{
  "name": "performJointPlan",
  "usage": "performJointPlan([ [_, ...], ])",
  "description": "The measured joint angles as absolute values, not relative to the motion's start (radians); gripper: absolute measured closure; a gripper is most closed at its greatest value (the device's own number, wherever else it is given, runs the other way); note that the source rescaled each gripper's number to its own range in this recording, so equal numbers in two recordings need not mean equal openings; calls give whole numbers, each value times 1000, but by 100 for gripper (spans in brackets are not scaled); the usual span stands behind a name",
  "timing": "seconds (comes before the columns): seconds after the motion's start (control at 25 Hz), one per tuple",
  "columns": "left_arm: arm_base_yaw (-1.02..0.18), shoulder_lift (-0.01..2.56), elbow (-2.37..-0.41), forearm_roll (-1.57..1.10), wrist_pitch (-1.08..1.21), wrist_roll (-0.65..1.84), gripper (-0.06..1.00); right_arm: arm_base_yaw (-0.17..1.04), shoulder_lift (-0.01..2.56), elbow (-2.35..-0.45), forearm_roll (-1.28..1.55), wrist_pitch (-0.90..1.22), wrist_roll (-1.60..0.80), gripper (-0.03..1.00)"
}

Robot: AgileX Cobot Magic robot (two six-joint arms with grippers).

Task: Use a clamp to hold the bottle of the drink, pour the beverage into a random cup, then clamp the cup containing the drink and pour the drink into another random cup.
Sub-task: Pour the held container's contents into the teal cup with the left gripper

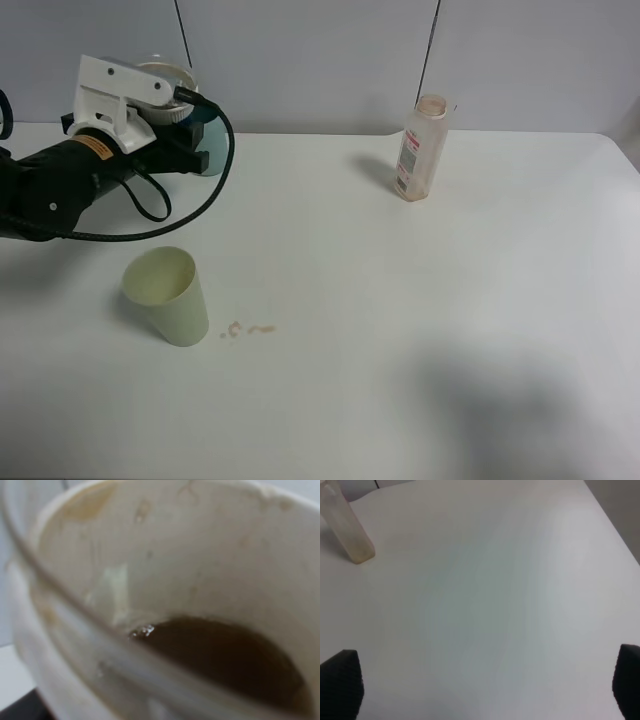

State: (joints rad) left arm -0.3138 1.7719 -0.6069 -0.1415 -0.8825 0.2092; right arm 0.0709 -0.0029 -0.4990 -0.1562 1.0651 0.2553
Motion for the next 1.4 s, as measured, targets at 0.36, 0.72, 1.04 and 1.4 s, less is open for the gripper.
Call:
performJointPlan([
  [0.36,-116,1772,-612,97,-820,44,93,71,-3,-499,-156,1065,255,-3],
  [0.72,17,1772,-800,419,-537,-209,93,71,-3,-499,-156,1065,255,-3],
  [1.04,27,1772,-941,550,-347,-254,93,71,-3,-499,-156,1065,255,-3],
  [1.4,27,1801,-1020,570,-243,-255,93,71,-3,-499,-156,1065,255,-3],
])
